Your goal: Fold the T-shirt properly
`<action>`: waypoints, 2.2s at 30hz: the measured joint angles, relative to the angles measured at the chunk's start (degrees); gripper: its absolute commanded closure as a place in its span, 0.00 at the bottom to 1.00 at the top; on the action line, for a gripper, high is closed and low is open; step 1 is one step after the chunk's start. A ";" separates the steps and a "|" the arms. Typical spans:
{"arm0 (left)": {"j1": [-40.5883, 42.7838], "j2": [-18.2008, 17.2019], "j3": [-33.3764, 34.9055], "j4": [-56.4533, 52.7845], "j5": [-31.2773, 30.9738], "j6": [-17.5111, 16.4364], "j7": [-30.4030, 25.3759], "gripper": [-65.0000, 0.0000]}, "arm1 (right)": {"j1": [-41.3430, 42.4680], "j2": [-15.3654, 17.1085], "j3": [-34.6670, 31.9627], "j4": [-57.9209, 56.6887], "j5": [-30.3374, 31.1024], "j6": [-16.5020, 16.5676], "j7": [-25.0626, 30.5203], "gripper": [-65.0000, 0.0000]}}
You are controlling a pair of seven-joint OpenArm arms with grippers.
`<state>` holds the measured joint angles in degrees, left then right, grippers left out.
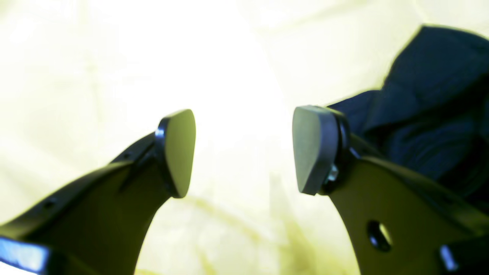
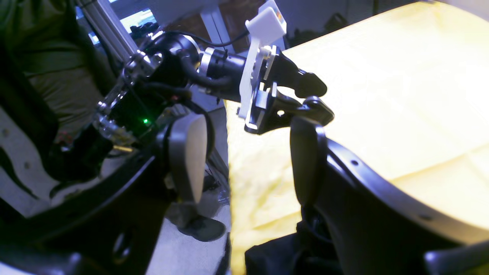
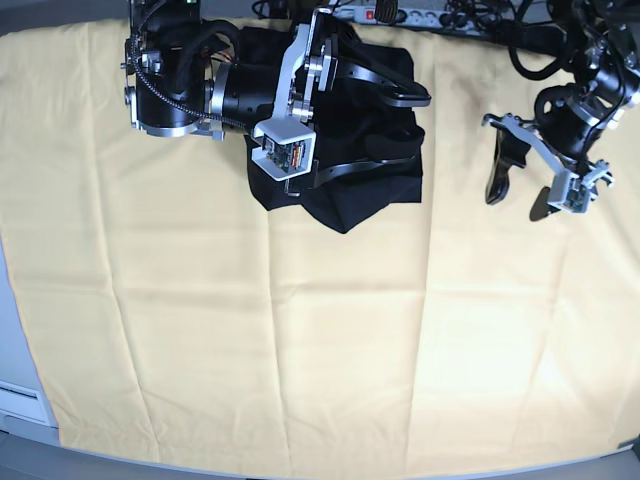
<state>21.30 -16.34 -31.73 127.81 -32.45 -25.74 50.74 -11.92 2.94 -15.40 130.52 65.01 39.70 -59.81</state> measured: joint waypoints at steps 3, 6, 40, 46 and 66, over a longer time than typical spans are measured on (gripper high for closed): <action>0.00 -0.42 -1.16 0.04 -1.90 0.00 0.15 0.38 | 1.53 -0.09 0.07 0.02 -5.81 -0.02 0.20 0.43; 0.00 -0.70 -1.31 0.04 -1.86 0.00 0.20 0.38 | 1.51 -0.07 0.11 0.07 -13.00 0.00 -0.33 0.43; 0.00 -0.68 -1.31 0.04 -5.27 -0.37 0.44 0.38 | -0.94 8.72 0.07 -0.11 -36.41 0.22 2.08 0.60; 0.00 -0.68 -1.31 0.04 -5.29 -0.37 0.44 0.38 | -0.96 8.28 0.04 -0.15 -35.89 0.22 5.57 1.00; 0.00 -0.68 -1.31 0.04 -6.73 -0.37 0.44 0.38 | -8.33 3.52 -8.68 3.37 -9.92 -0.02 3.02 1.00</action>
<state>21.30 -17.02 -33.04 127.85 -39.18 -26.11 51.18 -20.25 6.46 -24.08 133.88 55.09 39.68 -56.80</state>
